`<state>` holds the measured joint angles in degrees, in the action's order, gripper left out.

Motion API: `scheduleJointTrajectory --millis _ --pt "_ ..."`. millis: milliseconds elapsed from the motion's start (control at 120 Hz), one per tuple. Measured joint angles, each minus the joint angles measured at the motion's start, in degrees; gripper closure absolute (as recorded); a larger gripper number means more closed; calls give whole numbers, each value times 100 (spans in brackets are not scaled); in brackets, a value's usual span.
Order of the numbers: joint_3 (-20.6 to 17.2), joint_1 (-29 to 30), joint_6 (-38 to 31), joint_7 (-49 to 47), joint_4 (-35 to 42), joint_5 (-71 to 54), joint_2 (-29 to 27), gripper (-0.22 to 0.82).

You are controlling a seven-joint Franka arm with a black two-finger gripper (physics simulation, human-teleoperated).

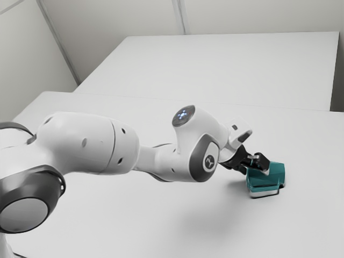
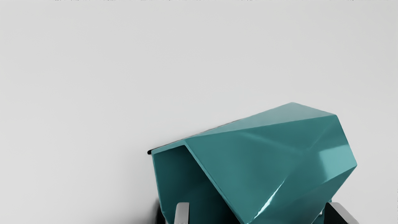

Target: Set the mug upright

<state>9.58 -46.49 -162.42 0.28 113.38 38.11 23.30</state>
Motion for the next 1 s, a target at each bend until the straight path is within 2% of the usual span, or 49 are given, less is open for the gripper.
scheduleJointTrajectory --millis 483,717,900,1000 --pt "0 -80 -249 2 -342 -26 168 39" --pt "-19 -181 -290 1 -656 -33 246 46" --pt "-118 -194 -303 -50 -810 48 323 64" --pt "-143 -195 -304 -85 -934 70 416 70"
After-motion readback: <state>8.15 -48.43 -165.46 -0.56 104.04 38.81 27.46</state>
